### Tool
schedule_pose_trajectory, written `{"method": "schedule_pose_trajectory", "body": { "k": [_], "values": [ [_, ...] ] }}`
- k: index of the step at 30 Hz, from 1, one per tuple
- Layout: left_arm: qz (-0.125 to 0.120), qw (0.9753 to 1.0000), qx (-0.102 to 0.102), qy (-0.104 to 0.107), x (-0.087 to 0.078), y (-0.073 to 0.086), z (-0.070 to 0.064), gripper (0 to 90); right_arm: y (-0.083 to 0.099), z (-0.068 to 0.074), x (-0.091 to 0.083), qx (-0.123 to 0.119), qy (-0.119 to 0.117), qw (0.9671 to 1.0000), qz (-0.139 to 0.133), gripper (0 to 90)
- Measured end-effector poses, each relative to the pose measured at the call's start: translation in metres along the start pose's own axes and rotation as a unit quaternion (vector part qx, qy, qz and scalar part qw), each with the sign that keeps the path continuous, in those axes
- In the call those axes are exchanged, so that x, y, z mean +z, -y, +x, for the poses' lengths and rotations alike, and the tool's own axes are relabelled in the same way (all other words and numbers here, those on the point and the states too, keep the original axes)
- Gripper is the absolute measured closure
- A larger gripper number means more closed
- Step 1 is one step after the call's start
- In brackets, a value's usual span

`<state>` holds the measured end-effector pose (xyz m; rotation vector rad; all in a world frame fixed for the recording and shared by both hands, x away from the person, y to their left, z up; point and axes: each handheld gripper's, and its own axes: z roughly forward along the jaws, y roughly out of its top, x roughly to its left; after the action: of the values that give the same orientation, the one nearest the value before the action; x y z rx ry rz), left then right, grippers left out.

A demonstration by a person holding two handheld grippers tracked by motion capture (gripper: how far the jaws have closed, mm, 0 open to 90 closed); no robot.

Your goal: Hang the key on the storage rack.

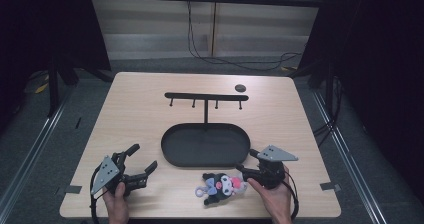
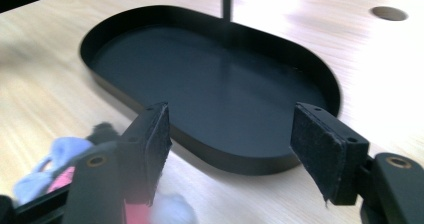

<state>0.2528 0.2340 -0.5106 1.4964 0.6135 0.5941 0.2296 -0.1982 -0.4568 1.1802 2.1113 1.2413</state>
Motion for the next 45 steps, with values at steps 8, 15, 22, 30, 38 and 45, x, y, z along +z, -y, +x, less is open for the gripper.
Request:
{"method": "schedule_pose_trajectory", "body": {
  "k": [8, 15, 22, 30, 38, 45],
  "values": [
    [0.001, 1.0000, 0.000, 0.000, 0.000, 0.000, 0.000, 15.2, -0.018, 0.000, 0.008, 0.000, -0.046, 0.9977, 0.050, 28.4],
    [0.001, 1.0000, 0.000, 0.000, 0.000, 0.000, 0.000, 15.2, -0.032, 0.004, 0.012, -0.019, -0.072, 0.9926, 0.096, 32.1],
    [0.001, 1.0000, 0.000, 0.000, 0.000, 0.000, 0.000, 15.2, -0.043, 0.009, 0.016, -0.038, -0.100, 0.9857, 0.130, 40.3],
    [0.001, 1.0000, 0.001, 0.000, 0.000, 0.000, 0.000, 15.2, -0.054, 0.018, 0.027, -0.060, -0.116, 0.9755, 0.177, 37.8],
    [0.001, 1.0000, 0.001, 0.000, 0.000, 0.000, 0.000, 15.2, -0.066, 0.028, 0.036, -0.091, -0.130, 0.9653, 0.207, 38.9],
    [0.000, 1.0000, 0.000, 0.000, 0.000, 0.000, 0.000, 15.2, -0.072, 0.033, 0.045, -0.106, -0.161, 0.9514, 0.240, 46.8]
  ]
}}
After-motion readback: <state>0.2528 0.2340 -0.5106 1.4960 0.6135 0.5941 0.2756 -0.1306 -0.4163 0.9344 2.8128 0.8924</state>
